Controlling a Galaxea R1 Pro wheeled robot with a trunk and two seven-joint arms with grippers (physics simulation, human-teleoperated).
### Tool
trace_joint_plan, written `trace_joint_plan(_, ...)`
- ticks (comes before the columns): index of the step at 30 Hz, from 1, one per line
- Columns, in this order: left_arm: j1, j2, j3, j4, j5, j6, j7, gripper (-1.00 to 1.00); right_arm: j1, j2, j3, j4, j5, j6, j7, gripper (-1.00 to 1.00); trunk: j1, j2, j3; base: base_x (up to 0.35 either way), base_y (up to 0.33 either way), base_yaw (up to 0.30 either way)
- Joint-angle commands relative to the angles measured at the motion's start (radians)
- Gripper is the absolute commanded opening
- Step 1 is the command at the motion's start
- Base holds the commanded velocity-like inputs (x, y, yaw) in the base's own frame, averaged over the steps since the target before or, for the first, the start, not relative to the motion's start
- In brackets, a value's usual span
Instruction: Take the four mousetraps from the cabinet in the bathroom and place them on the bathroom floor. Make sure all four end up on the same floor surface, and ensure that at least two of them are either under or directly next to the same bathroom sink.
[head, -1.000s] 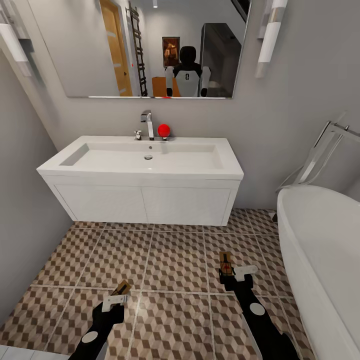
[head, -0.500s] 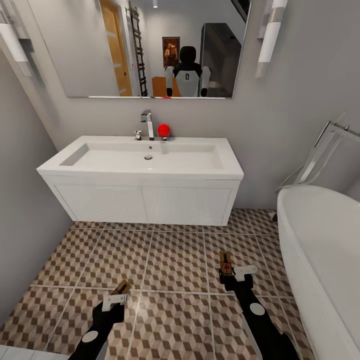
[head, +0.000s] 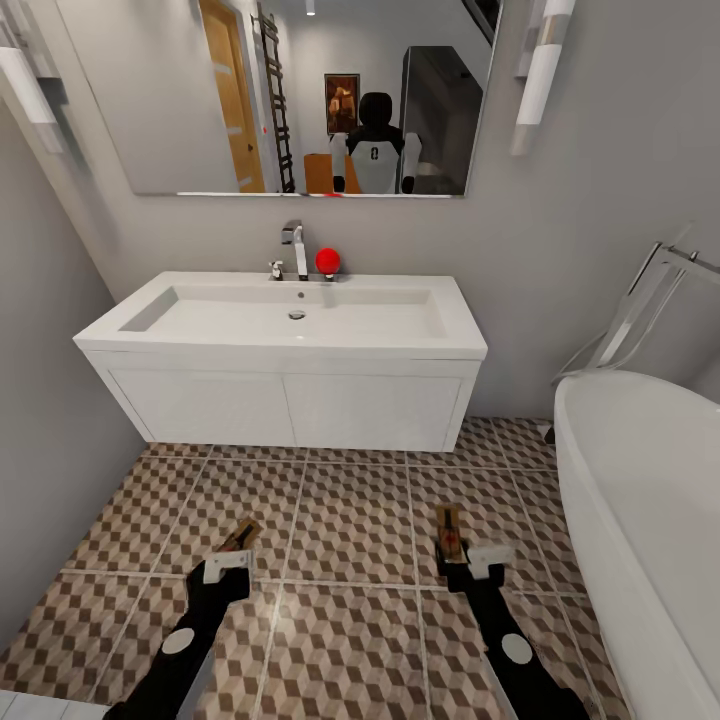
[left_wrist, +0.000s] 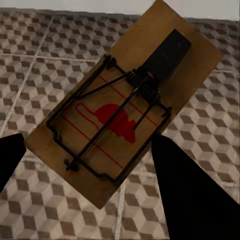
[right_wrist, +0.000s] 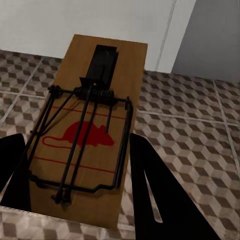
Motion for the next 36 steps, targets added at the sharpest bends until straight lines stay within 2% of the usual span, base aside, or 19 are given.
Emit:
trace_joint_plan(1, 0.000, -0.003, -0.002, -0.046, 0.005, -0.001, -0.011, -1.00, -0.001, 0.001, -0.006, 0.023, 0.007, -0.046, 0.000, -1.00, 0.000, 0.000, -0.001, 0.000, 0.000, 0.000)
trace_joint_plan(4, 0.001, -0.010, -0.013, -0.073, 0.005, 0.000, -0.058, -1.00, 0.000, -0.001, -0.009, 0.037, 0.008, -0.076, -0.001, -1.00, 0.000, 0.000, -0.001, 0.000, 0.000, 0.000)
trace_joint_plan(6, 0.001, -0.014, -0.038, -0.057, 0.005, 0.000, -0.091, -1.00, -0.001, -0.002, -0.010, 0.042, 0.008, -0.084, -0.002, -1.00, 0.000, 0.000, -0.001, 0.000, 0.000, 0.000)
trace_joint_plan(8, 0.001, -0.015, -0.066, -0.034, 0.004, 0.000, -0.103, -1.00, -0.001, -0.002, -0.010, 0.043, 0.008, -0.087, -0.002, -1.00, 0.000, 0.000, -0.001, 0.000, 0.000, 0.000)
trace_joint_plan(11, 0.001, -0.013, -0.082, -0.001, 0.003, 0.000, -0.108, -1.00, -0.001, -0.002, -0.010, 0.044, 0.008, -0.088, -0.002, -1.00, 0.000, 0.000, -0.001, 0.000, 0.000, 0.000)
trace_joint_plan(19, 0.001, -0.008, -0.087, 0.053, 0.003, 0.000, -0.108, -1.00, -0.001, -0.002, -0.011, 0.045, 0.008, -0.089, -0.004, -1.00, 0.000, 0.000, -0.001, 0.000, 0.000, 0.000)
trace_joint_plan(29, 0.001, 0.002, -0.086, 0.068, 0.003, -0.001, -0.108, -1.00, -0.001, -0.002, -0.010, 0.046, 0.008, -0.089, -0.004, -1.00, 0.000, 0.000, -0.001, 0.000, 0.000, 0.000)
trace_joint_plan(36, 0.001, 0.002, -0.086, 0.068, 0.003, -0.001, -0.108, -1.00, -0.001, -0.002, -0.010, 0.046, 0.008, -0.089, -0.004, -1.00, 0.027, -0.049, -0.023, 0.000, 0.000, 0.000)
